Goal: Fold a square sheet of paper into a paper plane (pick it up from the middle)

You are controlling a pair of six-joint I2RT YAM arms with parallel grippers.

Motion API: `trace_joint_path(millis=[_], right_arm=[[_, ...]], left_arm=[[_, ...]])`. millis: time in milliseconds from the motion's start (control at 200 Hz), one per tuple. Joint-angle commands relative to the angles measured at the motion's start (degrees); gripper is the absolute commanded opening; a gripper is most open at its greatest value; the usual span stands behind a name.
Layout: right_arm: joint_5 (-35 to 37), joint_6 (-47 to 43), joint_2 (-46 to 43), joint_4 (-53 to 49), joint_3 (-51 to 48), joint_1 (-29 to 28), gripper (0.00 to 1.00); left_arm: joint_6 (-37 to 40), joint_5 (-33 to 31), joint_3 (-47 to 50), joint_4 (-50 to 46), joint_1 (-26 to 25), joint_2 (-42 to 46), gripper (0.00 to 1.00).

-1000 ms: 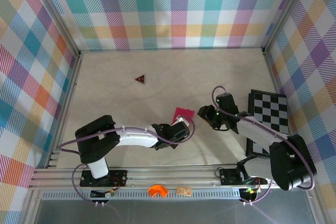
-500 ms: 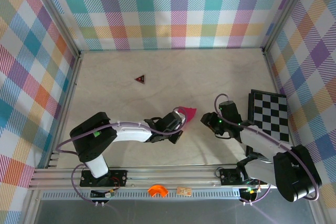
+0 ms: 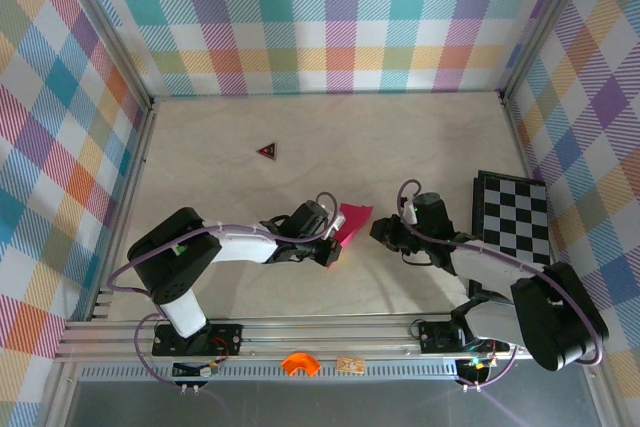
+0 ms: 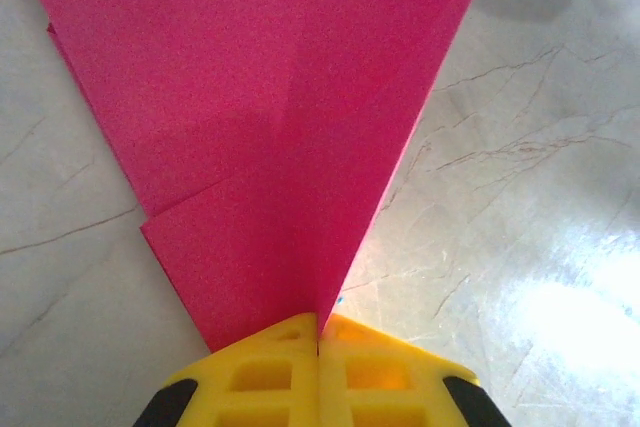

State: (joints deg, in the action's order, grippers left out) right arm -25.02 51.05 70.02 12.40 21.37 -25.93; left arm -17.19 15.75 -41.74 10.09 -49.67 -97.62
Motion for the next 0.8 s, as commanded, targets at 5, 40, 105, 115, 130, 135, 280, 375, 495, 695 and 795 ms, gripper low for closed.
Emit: trace_joint_path(millis=[5,40,105,115,130,135,280,375,495,695,795], right_arm=[[-2.58,-1.83,3.15,3.60,2.10,-2.02,0.15],[-2.63,-1.81,4.32,4.18,2.48,-2.50,0.14],[-3.01,-1.47,6.62,5.81,3.02,-3.13,0.13],[-3.13,-1.37,6.91,6.08,3.10,-3.22,0.12],[-3.27,-1.31,7.42,6.47,3.22,-3.29,0.12],[-3.32,-1.26,7.50,6.62,3.23,-3.31,0.12],[-4.12,-0.82,11.33,8.80,4.57,-3.42,0.10],[-4.84,-0.93,13.18,9.52,5.82,-3.42,0.09],[-6.25,-0.89,15.17,10.79,7.08,-3.40,0.08],[-8.35,-0.80,18.92,12.51,8.80,-3.42,0.08],[-8.96,-0.37,20.49,13.79,9.30,-3.42,0.07]], left_arm=[[-2.25,3.28,3.65,-1.74,0.46,-1.48,0.00],[-2.60,3.31,4.13,-1.05,0.62,-1.22,0.00],[-3.64,3.32,5.32,0.56,1.02,-0.57,0.00],[-3.88,3.30,5.52,0.90,1.10,-0.51,0.00],[-4.14,3.40,5.85,1.47,1.20,-0.22,0.00],[-4.20,3.41,5.95,1.62,1.22,-0.21,0.00],[-7.07,4.07,8.64,5.58,2.35,1.11,0.00],[-8.60,4.70,9.60,7.58,3.09,1.30,0.00],[-10.60,5.80,10.42,10.04,3.84,1.06,0.00],[-12.83,6.44,11.24,12.82,4.57,0.94,0.00],[-13.96,6.58,12.10,14.67,5.05,1.30,0.00]])
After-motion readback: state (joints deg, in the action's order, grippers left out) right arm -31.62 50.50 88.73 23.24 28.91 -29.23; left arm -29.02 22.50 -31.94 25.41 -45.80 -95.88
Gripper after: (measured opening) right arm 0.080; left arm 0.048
